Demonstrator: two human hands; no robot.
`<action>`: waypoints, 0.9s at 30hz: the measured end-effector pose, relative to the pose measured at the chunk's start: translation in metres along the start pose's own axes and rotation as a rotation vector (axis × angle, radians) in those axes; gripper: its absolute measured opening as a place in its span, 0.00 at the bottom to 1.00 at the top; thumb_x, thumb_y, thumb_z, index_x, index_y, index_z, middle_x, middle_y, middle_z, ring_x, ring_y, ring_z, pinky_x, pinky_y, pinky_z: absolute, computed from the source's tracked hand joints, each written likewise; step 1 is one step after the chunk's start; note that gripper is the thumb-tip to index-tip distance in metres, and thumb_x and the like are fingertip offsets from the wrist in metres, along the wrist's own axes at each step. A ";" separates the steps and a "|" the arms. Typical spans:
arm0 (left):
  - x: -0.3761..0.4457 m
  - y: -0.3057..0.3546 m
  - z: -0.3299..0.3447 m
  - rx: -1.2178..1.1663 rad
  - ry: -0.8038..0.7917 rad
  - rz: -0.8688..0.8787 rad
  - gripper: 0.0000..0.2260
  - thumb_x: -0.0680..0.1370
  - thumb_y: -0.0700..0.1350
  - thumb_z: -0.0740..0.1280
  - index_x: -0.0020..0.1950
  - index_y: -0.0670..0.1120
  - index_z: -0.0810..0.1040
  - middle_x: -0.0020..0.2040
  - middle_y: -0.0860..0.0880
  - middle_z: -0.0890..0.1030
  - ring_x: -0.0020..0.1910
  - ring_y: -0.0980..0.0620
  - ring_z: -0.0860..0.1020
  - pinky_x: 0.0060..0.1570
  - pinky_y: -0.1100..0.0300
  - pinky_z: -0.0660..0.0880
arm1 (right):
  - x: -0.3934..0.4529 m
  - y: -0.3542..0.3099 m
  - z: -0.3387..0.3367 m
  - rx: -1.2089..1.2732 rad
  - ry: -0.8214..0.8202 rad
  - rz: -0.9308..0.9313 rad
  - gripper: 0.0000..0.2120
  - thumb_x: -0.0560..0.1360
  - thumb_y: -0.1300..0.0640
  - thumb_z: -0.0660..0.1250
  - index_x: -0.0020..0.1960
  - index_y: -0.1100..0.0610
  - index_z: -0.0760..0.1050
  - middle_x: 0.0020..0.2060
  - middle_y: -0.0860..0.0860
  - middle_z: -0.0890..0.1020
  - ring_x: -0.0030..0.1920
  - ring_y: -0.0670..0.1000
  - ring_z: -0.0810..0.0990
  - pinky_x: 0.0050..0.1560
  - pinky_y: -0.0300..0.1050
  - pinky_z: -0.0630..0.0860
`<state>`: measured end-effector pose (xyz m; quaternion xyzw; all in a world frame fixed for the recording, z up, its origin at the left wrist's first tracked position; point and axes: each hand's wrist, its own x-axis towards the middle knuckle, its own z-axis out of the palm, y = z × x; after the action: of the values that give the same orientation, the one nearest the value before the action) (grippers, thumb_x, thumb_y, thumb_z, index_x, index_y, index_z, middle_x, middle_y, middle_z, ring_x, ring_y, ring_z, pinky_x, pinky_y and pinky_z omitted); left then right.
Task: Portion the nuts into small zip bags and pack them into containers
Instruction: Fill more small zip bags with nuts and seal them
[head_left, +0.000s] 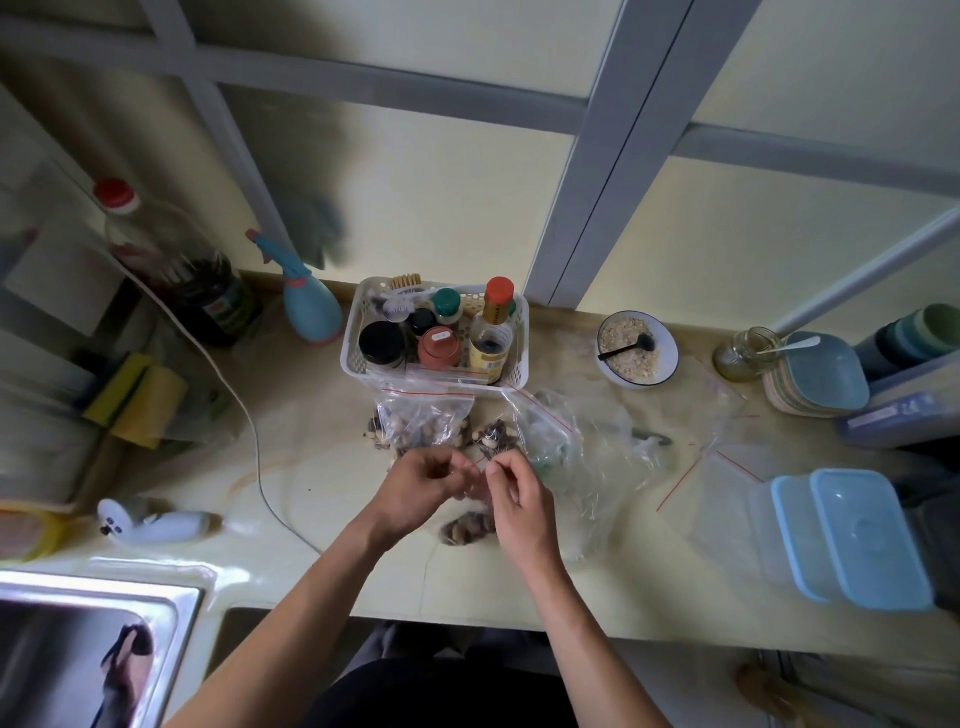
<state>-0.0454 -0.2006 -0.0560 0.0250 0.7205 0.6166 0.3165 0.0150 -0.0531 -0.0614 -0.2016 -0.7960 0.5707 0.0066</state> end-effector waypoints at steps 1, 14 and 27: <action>0.000 -0.001 -0.001 0.008 -0.002 0.002 0.06 0.78 0.43 0.71 0.44 0.43 0.83 0.39 0.47 0.84 0.39 0.54 0.79 0.46 0.58 0.76 | 0.002 0.003 0.001 0.016 0.000 -0.013 0.07 0.82 0.62 0.65 0.45 0.58 0.75 0.36 0.44 0.81 0.36 0.45 0.80 0.39 0.39 0.74; 0.008 -0.006 0.000 0.127 0.092 0.039 0.04 0.77 0.42 0.72 0.44 0.44 0.81 0.38 0.46 0.84 0.35 0.55 0.78 0.42 0.59 0.75 | 0.012 0.017 0.008 0.041 -0.053 0.063 0.06 0.80 0.60 0.68 0.44 0.54 0.77 0.38 0.52 0.83 0.39 0.52 0.81 0.40 0.41 0.74; 0.016 -0.016 0.001 0.334 0.091 0.052 0.07 0.79 0.47 0.67 0.42 0.46 0.77 0.35 0.54 0.79 0.33 0.58 0.72 0.37 0.60 0.71 | 0.011 0.015 0.012 -0.071 -0.001 -0.086 0.07 0.80 0.63 0.67 0.44 0.56 0.75 0.35 0.47 0.80 0.36 0.47 0.76 0.39 0.39 0.73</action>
<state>-0.0520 -0.1970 -0.0776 0.0679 0.8256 0.4965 0.2592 0.0063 -0.0565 -0.0822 -0.1672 -0.8235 0.5416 0.0234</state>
